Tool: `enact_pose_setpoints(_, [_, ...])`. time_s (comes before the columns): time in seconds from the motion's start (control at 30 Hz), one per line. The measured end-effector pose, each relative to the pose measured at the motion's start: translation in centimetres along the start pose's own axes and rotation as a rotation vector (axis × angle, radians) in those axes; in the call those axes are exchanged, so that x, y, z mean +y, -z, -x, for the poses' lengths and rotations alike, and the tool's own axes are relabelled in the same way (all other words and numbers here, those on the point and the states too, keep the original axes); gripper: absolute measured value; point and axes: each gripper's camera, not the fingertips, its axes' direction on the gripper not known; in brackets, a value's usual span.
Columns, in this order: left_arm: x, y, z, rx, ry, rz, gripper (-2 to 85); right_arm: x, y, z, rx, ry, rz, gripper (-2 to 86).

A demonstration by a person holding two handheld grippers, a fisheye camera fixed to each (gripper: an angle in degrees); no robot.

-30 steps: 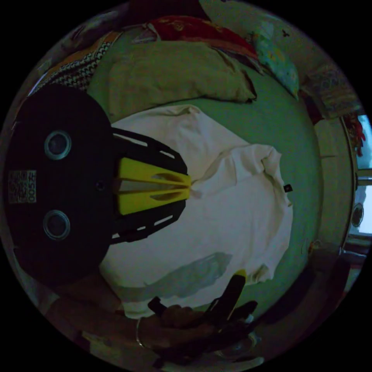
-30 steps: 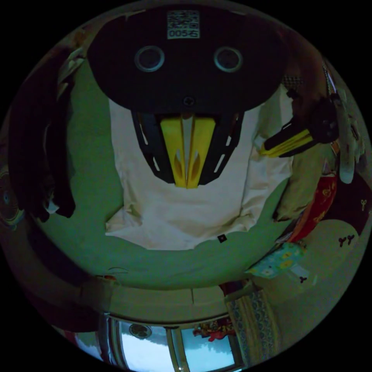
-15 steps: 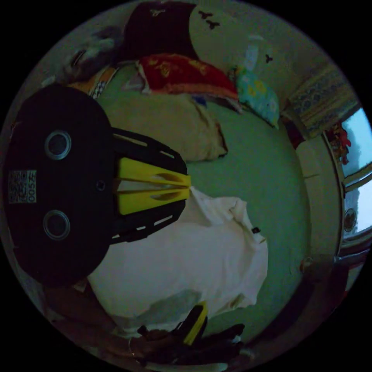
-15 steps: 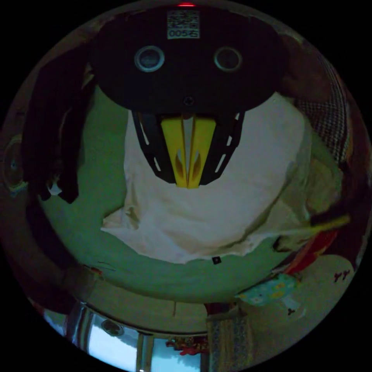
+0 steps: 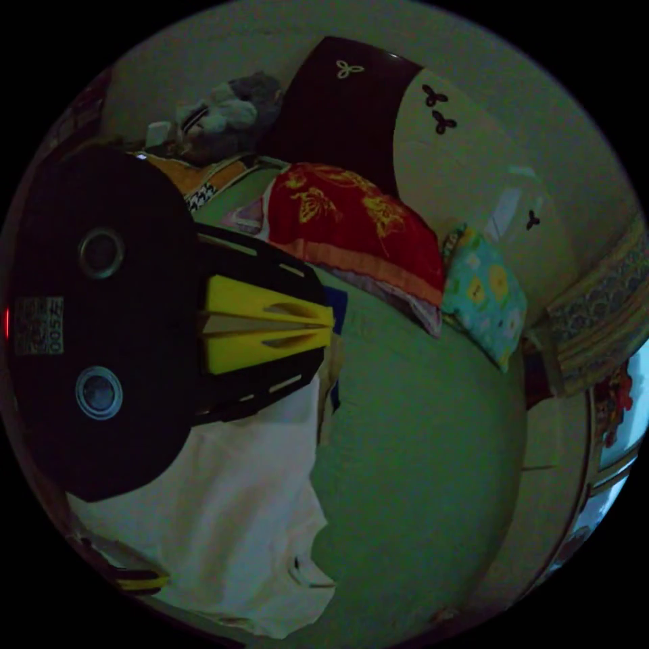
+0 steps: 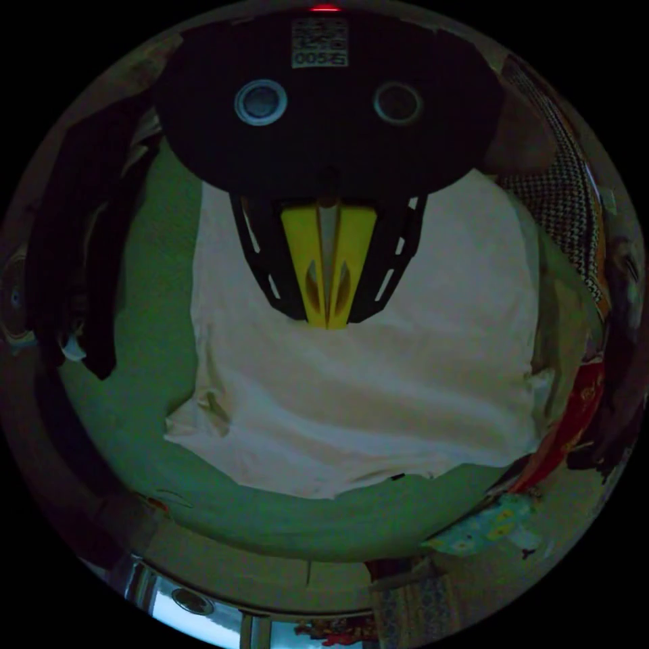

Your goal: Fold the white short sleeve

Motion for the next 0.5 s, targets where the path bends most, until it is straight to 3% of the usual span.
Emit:
enact_pose_setpoints(0.13, [-1.6, -1.2, -6.0, 0.072, -0.131, -0.010, 1.9, -0.1, -0.6, -0.5, -0.037, -0.021, 0.009, -0.9])
enact_pose_setpoints(0.33, [-3.9, -2.6, -17.4, 0.346, -0.370, 0.001, 8.5, 0.2, -1.5, -0.5, -0.019, -0.004, 0.024, -0.9])
enact_pose_setpoints(0.5, [-5.4, -5.4, -24.9, 0.303, -0.409, 0.064, 9.9, 0.7, -2.1, -0.5, 0.014, 0.021, 0.032, -0.9])
